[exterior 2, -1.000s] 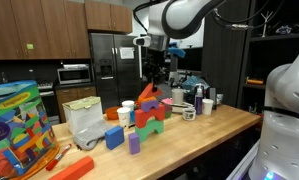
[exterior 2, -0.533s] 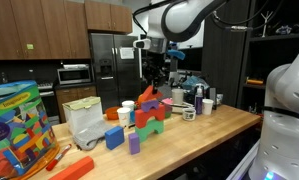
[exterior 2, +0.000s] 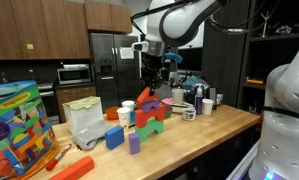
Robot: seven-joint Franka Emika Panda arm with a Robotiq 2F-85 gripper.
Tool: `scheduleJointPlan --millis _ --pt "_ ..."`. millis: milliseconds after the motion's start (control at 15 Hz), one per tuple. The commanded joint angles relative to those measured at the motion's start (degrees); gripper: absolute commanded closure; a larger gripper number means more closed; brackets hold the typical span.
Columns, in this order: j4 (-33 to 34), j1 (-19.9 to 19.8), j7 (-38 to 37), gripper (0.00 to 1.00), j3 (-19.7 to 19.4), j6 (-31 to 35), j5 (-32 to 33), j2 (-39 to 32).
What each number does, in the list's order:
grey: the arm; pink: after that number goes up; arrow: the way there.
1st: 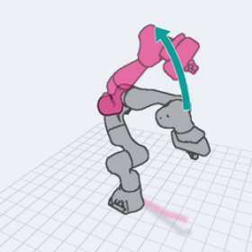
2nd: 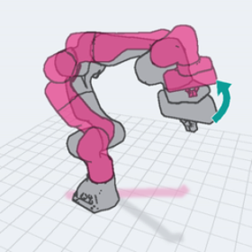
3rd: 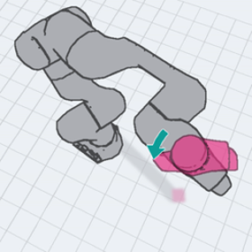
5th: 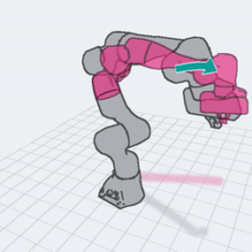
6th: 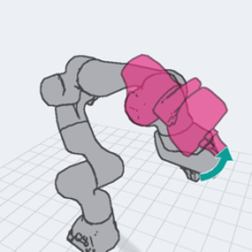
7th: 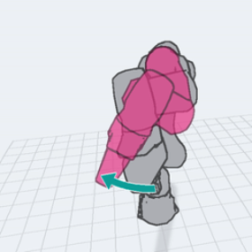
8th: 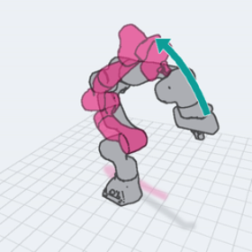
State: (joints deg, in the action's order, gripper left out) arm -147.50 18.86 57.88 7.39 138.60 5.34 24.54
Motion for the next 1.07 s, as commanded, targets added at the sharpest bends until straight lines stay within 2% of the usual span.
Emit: scheduleJointPlan --millis 0,1000 --pt "0.1 0.0 0.0 0.82 -0.7 2.2 0.3 -0.8" --pt "-1.2 0.0 1.2 0.82 -3.3 4.0 -0.9 -0.6"
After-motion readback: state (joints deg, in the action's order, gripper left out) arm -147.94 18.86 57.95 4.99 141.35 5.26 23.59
